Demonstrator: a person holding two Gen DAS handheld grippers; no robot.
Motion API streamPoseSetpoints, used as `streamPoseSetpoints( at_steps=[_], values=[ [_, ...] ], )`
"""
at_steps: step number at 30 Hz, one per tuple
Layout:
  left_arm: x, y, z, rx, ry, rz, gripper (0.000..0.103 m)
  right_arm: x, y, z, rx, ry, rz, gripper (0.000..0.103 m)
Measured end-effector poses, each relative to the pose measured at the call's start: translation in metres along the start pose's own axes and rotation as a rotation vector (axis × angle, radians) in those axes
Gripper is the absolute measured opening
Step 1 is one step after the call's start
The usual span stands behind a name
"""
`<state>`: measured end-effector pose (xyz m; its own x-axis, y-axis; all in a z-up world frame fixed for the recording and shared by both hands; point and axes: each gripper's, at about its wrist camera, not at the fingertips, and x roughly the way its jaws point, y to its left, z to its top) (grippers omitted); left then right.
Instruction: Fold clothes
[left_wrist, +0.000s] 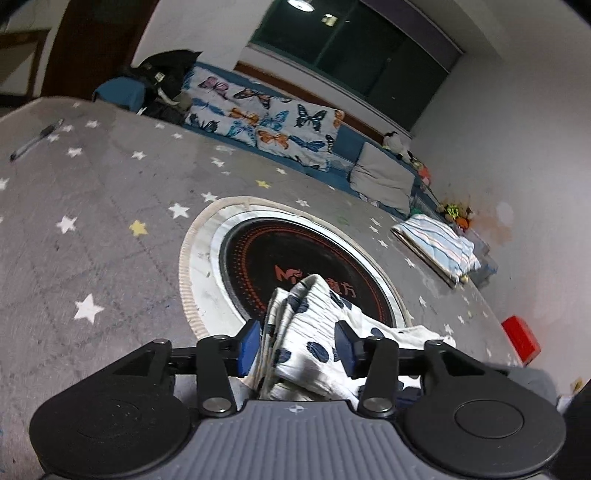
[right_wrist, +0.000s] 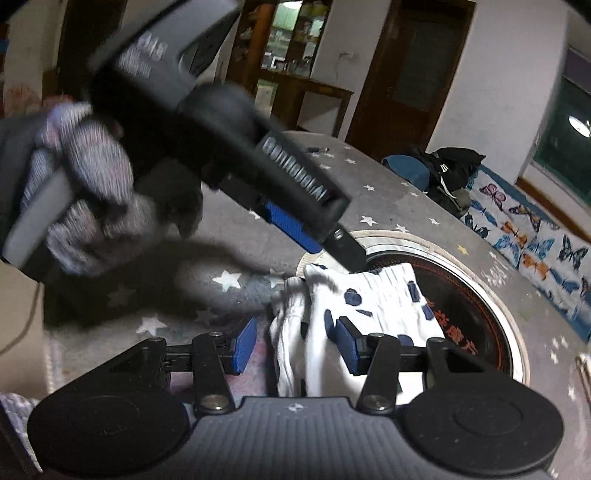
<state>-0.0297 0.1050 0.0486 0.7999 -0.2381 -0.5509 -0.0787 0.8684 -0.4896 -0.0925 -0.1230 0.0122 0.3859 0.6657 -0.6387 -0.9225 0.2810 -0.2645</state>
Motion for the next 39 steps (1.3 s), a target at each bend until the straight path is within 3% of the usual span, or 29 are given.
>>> streamPoseSetpoints(
  at_steps=[10,14,20,39],
  values=[
    [0.002,0.015,0.000,-0.130,0.036,-0.025,0.060,0.023,0.014,-0.002,-0.069,0.044,-0.077,0.046],
    [0.006,0.016,-0.002,-0.180,0.058,-0.035,0.062,0.025,0.013,-0.003,-0.067,0.043,-0.101,0.025],
    [0.013,0.018,-0.004,-0.251,0.087,-0.044,0.067,0.016,0.004,-0.003,-0.016,0.011,-0.086,0.016],
    [0.030,0.005,-0.009,-0.418,0.136,-0.069,0.076,-0.012,-0.015,-0.003,0.086,-0.083,-0.077,0.011]
  ],
)
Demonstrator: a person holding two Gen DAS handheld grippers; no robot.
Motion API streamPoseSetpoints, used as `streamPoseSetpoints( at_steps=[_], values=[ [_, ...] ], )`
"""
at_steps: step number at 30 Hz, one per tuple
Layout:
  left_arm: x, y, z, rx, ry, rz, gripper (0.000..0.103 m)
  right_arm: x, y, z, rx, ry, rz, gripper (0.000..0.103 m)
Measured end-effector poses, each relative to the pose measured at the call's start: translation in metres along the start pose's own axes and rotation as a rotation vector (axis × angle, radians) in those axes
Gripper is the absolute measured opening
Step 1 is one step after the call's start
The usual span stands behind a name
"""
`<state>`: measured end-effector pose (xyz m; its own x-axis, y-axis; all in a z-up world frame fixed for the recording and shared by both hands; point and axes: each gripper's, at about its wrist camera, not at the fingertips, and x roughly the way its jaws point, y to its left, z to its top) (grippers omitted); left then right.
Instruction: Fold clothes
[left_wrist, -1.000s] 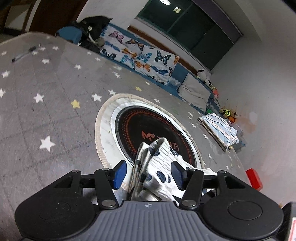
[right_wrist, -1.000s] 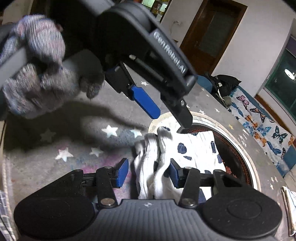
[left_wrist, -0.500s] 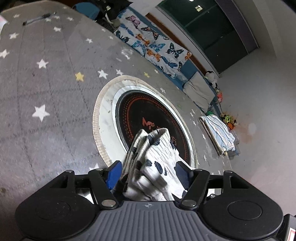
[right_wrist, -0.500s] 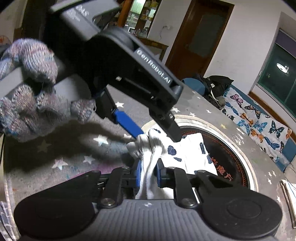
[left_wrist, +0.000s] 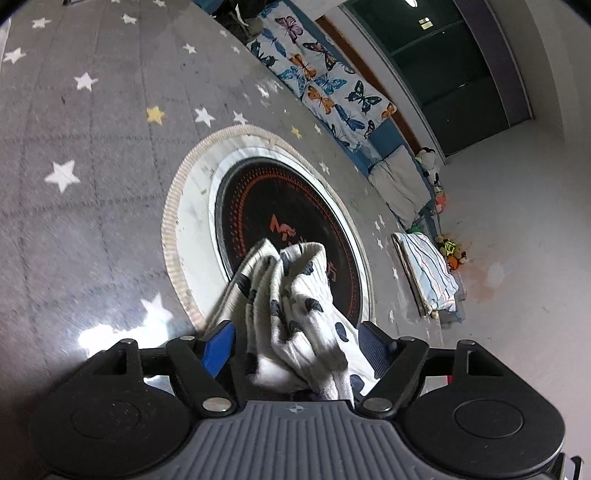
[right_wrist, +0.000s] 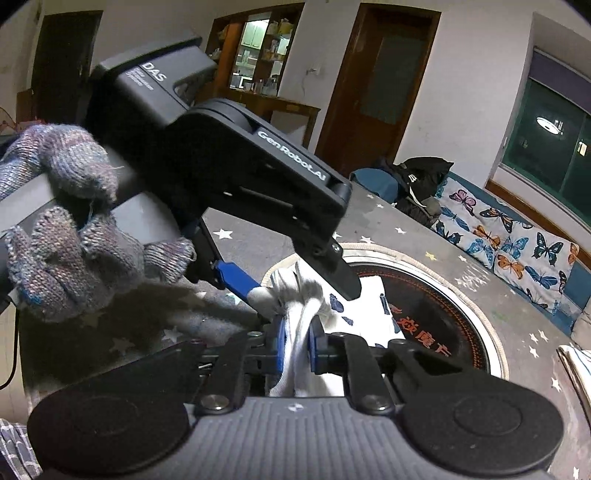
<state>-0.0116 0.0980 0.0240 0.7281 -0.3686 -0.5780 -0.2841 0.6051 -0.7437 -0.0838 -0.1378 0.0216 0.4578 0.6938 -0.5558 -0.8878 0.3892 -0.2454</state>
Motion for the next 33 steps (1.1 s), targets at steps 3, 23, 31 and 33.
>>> streamPoseSetpoints(
  at_steps=[3,23,31,33],
  values=[
    [0.003,-0.004,-0.001,-0.003,0.004,0.004,0.076,-0.004,-0.003,-0.002,0.005,-0.009,-0.002,0.011],
    [0.017,-0.003,-0.007,-0.032,0.061,-0.022,0.055,-0.023,0.002,-0.011,-0.017,-0.041,0.017,0.011],
    [0.019,0.007,-0.008,-0.044,0.067,-0.013,0.031,-0.022,0.001,-0.016,0.017,-0.022,0.053,0.014],
    [0.020,0.012,-0.008,-0.053,0.069,0.001,0.031,-0.023,-0.002,-0.016,0.024,-0.017,0.071,0.016]
  ],
)
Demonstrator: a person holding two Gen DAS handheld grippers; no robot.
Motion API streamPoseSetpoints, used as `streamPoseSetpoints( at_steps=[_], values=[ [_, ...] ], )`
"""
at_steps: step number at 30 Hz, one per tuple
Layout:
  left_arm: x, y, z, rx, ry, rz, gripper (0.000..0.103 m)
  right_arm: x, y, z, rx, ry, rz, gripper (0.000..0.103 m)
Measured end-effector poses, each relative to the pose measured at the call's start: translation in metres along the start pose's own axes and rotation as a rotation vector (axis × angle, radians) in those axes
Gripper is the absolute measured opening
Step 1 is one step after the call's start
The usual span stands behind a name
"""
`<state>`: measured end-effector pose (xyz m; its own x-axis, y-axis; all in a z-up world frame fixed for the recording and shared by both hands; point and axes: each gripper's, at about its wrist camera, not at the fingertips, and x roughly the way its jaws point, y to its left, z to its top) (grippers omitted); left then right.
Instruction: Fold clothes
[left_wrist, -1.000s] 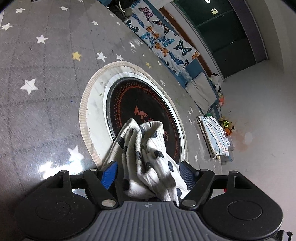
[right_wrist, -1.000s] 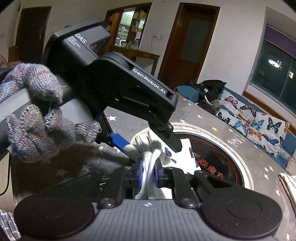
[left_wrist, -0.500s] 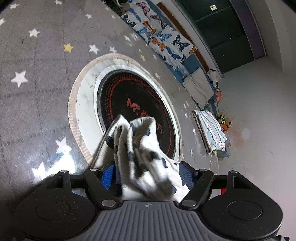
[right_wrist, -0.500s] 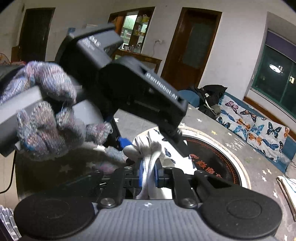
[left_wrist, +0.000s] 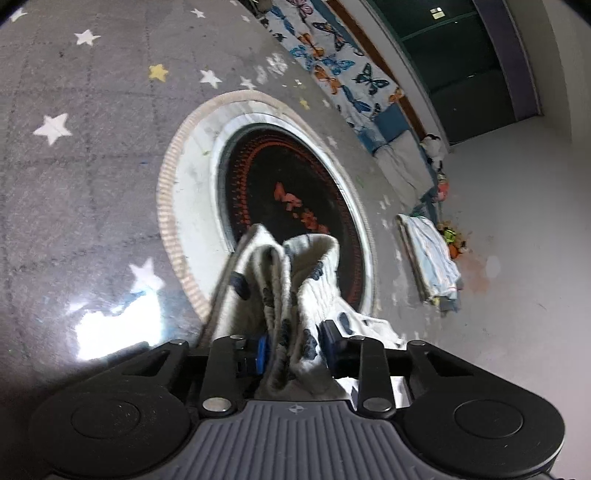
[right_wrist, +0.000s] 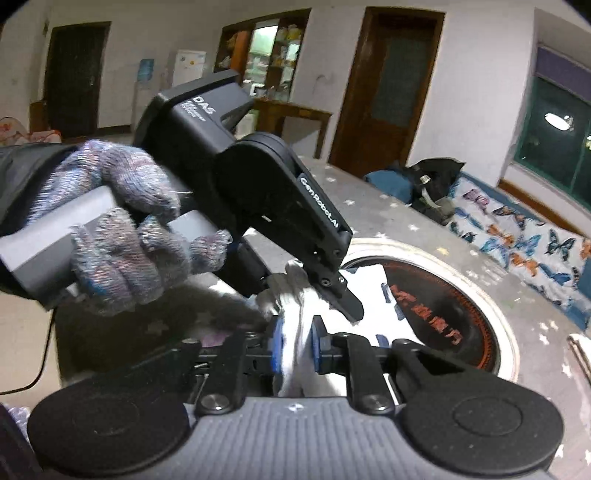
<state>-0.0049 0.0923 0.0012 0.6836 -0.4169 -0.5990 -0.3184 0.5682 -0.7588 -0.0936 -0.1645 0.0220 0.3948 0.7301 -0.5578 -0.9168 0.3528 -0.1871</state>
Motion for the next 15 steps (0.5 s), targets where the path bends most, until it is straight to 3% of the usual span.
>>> streamPoseSetpoints(
  at_steps=[11,15],
  values=[
    [-0.003,-0.013,0.003,0.043,-0.002,0.017,0.029,-0.023,-0.039,-0.011,0.164,-0.003,-0.006,0.024],
    [-0.006,-0.026,0.005,0.071,0.001,0.018,0.029,-0.030,-0.033,-0.016,0.166,-0.004,-0.032,0.036]
  ],
)
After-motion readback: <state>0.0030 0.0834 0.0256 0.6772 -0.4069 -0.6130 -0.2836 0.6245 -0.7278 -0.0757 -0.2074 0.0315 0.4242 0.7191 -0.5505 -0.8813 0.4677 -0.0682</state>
